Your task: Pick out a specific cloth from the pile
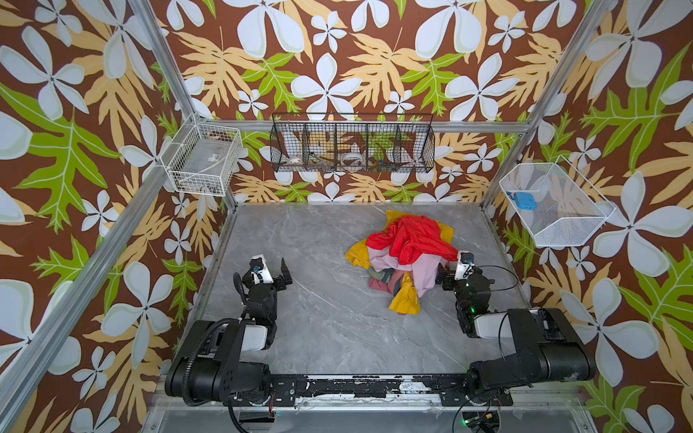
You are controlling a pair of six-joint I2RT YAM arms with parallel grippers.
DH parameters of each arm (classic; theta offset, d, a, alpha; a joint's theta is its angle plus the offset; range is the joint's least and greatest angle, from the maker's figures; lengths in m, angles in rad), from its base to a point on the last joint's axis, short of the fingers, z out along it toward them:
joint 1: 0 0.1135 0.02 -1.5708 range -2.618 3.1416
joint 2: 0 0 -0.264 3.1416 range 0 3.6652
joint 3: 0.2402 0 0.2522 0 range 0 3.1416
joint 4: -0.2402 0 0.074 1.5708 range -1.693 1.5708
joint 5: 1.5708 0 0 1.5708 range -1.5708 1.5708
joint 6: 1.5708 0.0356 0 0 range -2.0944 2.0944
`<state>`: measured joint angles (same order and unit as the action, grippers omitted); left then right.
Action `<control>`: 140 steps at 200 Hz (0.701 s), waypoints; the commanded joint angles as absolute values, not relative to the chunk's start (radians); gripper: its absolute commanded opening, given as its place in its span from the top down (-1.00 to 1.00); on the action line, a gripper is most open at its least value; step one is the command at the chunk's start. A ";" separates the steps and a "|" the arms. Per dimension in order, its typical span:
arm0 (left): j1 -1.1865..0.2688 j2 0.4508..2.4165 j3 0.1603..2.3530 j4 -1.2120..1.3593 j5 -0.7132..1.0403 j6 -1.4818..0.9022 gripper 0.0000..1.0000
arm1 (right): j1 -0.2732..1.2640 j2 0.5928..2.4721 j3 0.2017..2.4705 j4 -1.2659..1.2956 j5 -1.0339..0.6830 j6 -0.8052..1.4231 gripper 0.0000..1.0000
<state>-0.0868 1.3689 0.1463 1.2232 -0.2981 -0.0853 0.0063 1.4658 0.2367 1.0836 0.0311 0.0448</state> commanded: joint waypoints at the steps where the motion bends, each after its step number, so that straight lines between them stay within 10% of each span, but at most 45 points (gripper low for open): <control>1: -0.086 1.370 0.148 1.259 -0.298 -0.086 -1.00 | 0.006 1.463 0.236 1.108 0.029 0.045 -0.99; 99: -0.086 1.323 0.165 1.189 -0.275 -0.080 -1.00 | 0.007 1.446 0.231 1.115 0.035 0.049 -1.00; 140: -0.086 1.097 0.350 0.682 -0.374 -0.240 -1.00 | -0.077 1.276 0.528 0.382 -0.053 0.216 -0.97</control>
<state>-0.0864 1.1713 0.2779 0.9741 -0.2970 -0.1104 -0.0280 1.3231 0.4107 0.7933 0.0223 0.0948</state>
